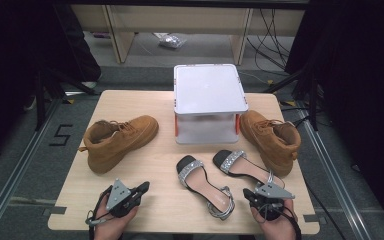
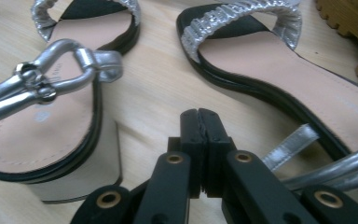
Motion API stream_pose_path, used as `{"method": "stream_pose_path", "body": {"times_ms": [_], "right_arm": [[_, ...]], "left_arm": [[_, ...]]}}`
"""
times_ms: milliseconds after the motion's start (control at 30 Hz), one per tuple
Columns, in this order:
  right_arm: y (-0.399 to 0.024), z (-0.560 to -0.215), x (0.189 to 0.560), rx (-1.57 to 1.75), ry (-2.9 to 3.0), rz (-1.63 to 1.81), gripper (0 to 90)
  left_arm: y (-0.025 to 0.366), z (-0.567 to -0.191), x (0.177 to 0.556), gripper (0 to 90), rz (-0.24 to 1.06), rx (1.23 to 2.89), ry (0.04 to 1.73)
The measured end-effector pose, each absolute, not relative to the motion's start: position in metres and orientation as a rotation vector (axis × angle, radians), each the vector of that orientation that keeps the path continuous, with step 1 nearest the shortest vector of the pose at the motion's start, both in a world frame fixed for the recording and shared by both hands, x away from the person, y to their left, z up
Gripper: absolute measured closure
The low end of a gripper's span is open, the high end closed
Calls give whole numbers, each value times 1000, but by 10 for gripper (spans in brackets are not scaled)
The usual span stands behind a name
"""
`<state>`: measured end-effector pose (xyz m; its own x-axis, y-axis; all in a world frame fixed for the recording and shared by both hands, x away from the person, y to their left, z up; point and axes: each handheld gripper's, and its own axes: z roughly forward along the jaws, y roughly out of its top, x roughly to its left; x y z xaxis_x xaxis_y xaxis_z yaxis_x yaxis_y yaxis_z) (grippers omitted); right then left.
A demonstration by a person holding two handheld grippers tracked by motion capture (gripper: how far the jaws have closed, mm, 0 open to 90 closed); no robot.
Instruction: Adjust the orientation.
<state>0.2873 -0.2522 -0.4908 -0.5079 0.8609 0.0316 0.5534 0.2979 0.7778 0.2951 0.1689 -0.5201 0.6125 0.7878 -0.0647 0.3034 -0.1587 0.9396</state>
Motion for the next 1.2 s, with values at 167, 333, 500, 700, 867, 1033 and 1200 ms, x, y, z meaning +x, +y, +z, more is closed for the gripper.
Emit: {"method": "stream_pose_path", "body": {"times_ms": [167, 333, 500, 700, 867, 1033, 1200], "right_arm": [[-251, -490, 294, 1251, 2201, 1068, 900], [-244, -488, 296, 1255, 2233, 1047, 900], [-236, -491, 300, 1216, 2283, 1019, 900], [-221, -492, 297, 1213, 2318, 992, 892], [-214, -493, 294, 1236, 2329, 976, 890], [-211, -493, 292, 1247, 2330, 976, 892], [-205, -495, 292, 1267, 2323, 997, 893]], "left_arm": [[142, -513, 299, 890, 490, 1859, 818], [109, -511, 305, 888, 393, 1959, 752], [86, -511, 314, 890, 336, 2063, 718], [75, -512, 326, 891, 292, 2117, 743], [66, -519, 334, 892, 248, 2137, 770], [62, -520, 340, 895, 222, 2120, 814], [62, -520, 344, 895, 223, 2104, 845]]}}
